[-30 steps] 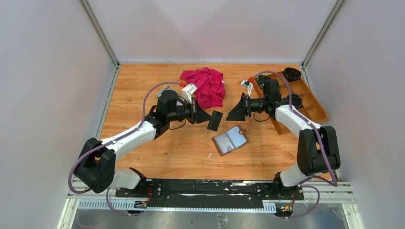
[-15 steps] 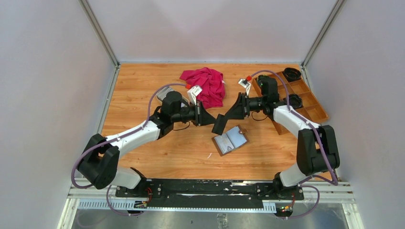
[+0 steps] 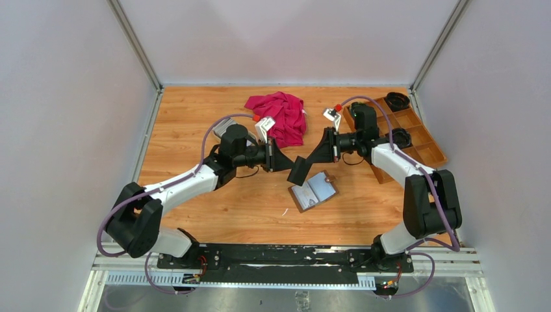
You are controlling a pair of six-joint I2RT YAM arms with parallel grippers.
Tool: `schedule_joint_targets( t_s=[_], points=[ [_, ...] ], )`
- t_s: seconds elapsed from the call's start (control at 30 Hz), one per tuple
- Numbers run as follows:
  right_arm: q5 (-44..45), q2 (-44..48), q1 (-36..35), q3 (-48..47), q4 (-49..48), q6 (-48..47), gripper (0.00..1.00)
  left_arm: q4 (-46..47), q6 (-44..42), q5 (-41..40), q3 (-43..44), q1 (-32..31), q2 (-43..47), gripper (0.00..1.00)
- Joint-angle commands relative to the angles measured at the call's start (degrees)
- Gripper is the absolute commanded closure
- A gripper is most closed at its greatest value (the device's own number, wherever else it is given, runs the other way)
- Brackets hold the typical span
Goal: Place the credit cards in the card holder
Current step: Pick up the credit card from the storage box.
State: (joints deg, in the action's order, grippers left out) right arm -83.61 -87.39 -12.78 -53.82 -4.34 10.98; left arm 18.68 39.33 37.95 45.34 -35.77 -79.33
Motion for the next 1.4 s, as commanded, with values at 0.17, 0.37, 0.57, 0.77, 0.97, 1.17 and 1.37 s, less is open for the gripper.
schedule_joint_targets(
  t_s=[0.17, 0.37, 0.57, 0.77, 0.97, 1.17, 1.37],
  points=[
    [-1.29, -0.56, -1.37, -1.54, 3.93, -4.03, 1.00, 1.97, 0.75, 1.03, 0.19, -0.53, 0.80, 0.89],
    [-1.11, -0.59, -1.36, -1.64, 4.12, -4.54, 1.00, 1.98, 0.93, 0.77, -0.19, -0.53, 1.30, 0.71],
    [-1.06, -0.61, -1.33, -1.86, 5.71, -5.29, 1.00, 1.98, -0.27, -0.45, -2.19, -0.40, 4.12, 0.53],
    [-2.99, 1.03, -0.39, -1.87, 9.84, -10.77, 1.00, 1.98, -4.64, -6.04, -8.29, -0.32, 15.10, 0.39],
    [-3.78, 1.96, 0.51, -2.02, 11.67, -13.52, 1.00, 8.85, -1.13, -12.82, -18.17, -0.31, 24.56, 0.04],
    [-4.02, 1.34, 0.73, -1.85, 12.59, -14.40, 1.00, 25.83, 8.68, -13.78, -29.11, -0.27, 25.50, 0.00],
    [-3.90, -0.29, 0.73, -2.18, 13.87, -15.29, 1.00, 40.57, 15.22, -5.52, -31.37, -0.26, 15.37, 0.00]
  ],
)
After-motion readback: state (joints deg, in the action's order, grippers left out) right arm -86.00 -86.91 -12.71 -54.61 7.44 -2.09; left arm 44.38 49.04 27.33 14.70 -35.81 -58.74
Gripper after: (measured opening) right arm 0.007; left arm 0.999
